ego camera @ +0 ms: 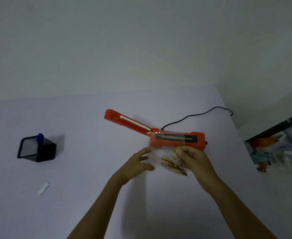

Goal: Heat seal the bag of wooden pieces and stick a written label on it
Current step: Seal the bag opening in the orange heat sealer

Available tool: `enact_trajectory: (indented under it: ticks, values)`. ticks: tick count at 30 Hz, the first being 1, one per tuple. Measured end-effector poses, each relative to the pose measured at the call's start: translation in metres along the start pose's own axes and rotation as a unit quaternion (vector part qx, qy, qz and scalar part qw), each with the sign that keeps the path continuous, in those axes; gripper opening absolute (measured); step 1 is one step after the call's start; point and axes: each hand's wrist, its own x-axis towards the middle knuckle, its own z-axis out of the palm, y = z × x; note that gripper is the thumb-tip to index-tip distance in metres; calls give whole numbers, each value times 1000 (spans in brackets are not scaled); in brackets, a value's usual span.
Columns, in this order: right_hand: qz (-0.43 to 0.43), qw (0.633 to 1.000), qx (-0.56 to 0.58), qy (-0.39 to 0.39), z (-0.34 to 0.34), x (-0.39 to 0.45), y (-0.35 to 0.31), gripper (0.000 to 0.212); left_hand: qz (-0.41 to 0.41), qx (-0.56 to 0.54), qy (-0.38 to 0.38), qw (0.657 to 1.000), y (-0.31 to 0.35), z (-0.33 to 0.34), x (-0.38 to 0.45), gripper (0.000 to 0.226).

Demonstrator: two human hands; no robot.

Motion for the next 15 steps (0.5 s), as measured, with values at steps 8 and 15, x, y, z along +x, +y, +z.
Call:
enact_trajectory:
  ticks: [8, 15]
  values:
    - [20, 996, 83, -38, 53, 0, -6, 9, 55, -101, 99, 988, 1, -26, -67, 13]
    - [91, 994, 67, 2, 152, 5, 33, 5, -51, -156, 150, 975, -62, -78, -110, 12]
